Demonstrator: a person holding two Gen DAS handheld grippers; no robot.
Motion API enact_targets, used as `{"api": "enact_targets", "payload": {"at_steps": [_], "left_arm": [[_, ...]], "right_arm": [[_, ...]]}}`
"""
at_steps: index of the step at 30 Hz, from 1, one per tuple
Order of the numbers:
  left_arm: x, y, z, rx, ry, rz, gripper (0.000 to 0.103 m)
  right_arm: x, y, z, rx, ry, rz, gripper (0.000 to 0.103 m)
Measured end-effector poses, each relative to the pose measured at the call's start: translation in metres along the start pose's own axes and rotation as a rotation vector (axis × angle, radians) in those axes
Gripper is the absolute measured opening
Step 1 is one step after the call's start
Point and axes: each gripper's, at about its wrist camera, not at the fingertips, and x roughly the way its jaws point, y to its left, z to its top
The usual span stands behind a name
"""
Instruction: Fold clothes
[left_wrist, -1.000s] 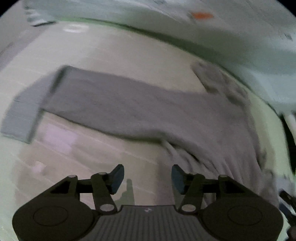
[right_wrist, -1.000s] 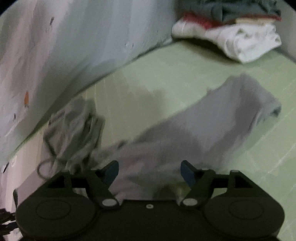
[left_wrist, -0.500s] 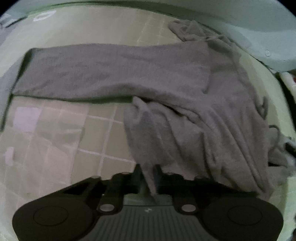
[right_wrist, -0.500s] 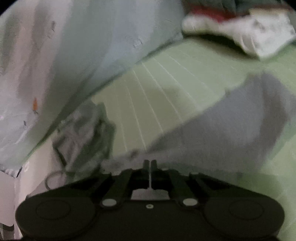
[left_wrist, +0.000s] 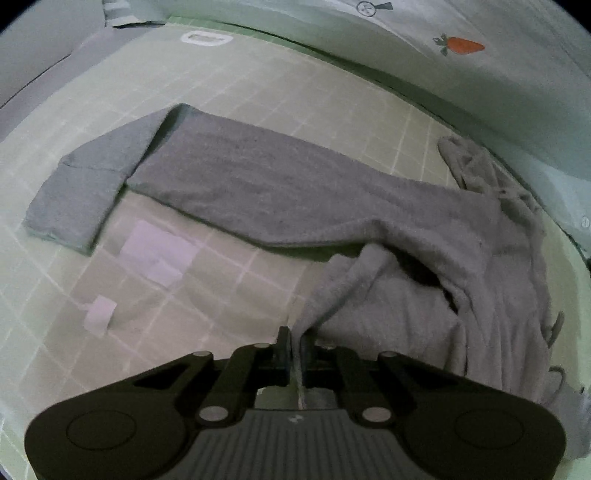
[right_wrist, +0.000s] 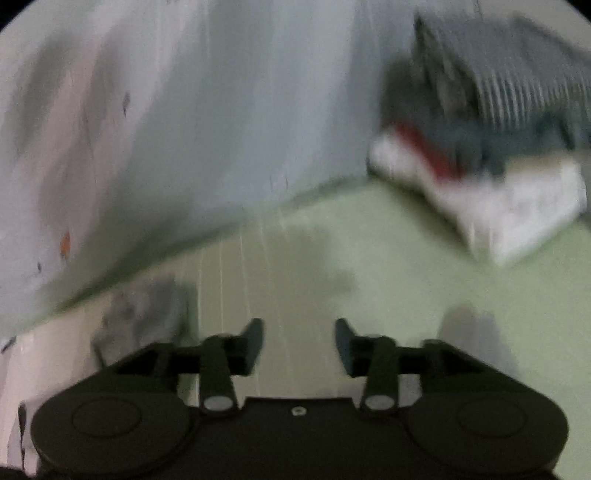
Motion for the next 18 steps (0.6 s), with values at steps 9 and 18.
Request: {"api": "enact_targets", "payload": {"at_steps": [9,18], "left_arm": [[0.006,-0.005,-0.016,0.038,0.089,-0.005,0.030],[0.016,-0.018,-0.020,0.117,0.118,-0.002,0.035]], "right_arm": [[-0.016,-0.031,-0.076,0.325,0.105,-0.071,0.096],[0.022,-0.037,-0.073,0.435,0.182,0.076,0.039]]}}
